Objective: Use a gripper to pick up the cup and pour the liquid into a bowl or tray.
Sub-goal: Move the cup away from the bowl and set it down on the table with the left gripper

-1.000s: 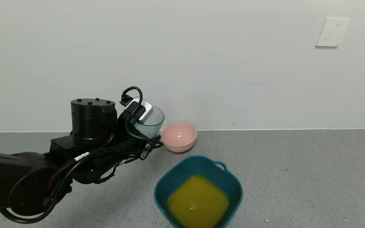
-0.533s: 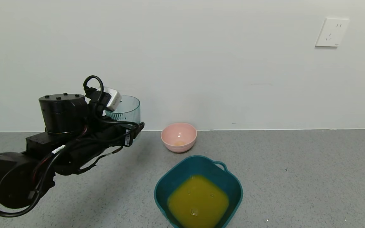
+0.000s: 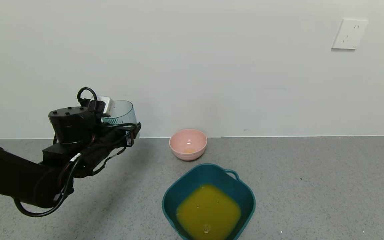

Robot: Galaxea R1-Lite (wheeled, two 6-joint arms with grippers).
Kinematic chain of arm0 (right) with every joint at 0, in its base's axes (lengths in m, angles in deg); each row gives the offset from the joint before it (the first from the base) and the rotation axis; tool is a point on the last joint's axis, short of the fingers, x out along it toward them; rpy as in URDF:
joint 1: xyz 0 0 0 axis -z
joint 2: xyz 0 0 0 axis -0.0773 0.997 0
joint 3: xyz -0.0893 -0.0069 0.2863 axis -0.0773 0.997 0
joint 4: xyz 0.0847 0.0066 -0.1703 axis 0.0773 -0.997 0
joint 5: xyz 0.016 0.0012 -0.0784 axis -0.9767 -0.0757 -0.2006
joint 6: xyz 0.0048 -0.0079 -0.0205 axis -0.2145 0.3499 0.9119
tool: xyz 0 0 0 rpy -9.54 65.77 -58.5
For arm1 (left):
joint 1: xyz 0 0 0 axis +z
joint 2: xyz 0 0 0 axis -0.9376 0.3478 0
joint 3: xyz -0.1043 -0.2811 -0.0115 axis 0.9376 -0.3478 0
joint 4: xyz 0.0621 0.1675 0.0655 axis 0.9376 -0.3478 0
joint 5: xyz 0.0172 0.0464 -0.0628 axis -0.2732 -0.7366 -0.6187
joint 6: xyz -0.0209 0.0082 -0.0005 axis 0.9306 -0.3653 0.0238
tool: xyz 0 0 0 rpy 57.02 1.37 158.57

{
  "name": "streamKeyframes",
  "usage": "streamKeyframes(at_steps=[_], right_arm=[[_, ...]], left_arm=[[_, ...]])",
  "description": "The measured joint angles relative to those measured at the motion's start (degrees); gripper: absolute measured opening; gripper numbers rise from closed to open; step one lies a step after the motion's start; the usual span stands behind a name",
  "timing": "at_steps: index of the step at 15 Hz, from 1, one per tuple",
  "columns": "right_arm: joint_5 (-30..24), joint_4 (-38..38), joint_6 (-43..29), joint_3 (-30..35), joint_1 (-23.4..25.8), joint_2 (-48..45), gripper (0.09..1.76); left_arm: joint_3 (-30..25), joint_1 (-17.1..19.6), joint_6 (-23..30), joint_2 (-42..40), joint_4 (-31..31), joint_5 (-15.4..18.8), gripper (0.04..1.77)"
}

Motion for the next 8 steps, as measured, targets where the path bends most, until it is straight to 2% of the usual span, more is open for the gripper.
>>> streamKeyframes(at_steps=[4,8], right_arm=[[0.02,0.00,0.00,0.00,0.00,0.00,1.71],[0.00,0.00,0.00,-0.02,0.00,0.00,1.71]], left_arm=[[1.71,1.79,1.26,8.35,7.41,0.09,1.31],[3.43,2.15,3.23,14.30,9.73,0.00,1.31]])
